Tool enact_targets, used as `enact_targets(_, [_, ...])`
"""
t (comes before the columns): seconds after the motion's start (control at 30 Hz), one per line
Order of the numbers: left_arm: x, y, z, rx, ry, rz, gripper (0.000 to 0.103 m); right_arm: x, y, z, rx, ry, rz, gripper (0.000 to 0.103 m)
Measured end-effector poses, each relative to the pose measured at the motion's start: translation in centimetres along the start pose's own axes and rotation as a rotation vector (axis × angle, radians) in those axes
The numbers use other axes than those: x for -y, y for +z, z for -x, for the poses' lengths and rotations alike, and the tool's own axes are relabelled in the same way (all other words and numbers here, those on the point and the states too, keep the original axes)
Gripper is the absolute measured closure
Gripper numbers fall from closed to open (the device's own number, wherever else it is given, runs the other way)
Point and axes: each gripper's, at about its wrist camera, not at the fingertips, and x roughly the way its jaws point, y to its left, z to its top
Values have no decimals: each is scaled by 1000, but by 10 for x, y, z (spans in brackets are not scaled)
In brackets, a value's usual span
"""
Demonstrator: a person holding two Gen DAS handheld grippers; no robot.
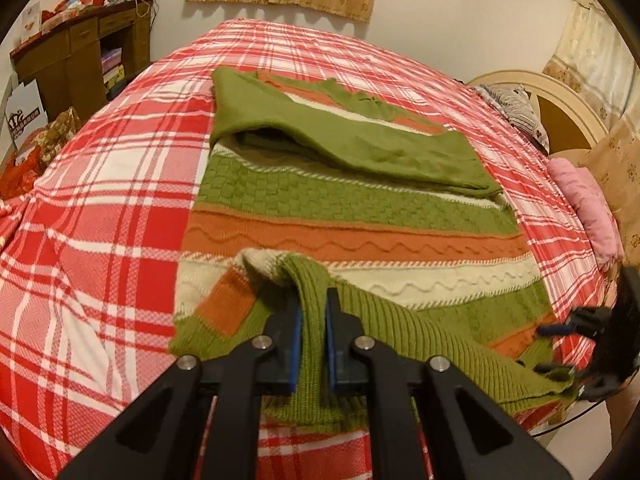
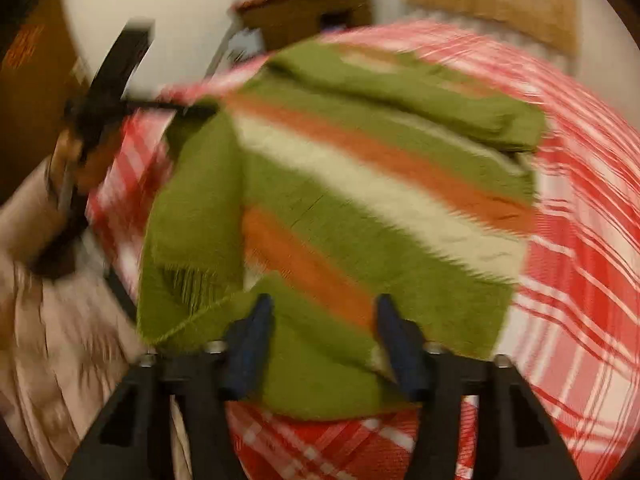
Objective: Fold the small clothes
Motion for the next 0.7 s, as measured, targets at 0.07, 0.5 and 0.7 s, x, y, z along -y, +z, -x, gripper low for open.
enact_targets(0.07, [2,-3,0,-5,-14,0,93,-17,-8,-11,-65,-71,157,53])
enact_targets(0.5, [1,41,2,21,-45,7,92,96,13,51,253,-204,-386,95])
enact_targets(0.7, [-25,57,14,28,-72,68,57,124,-7,18,249,-223,-529,95])
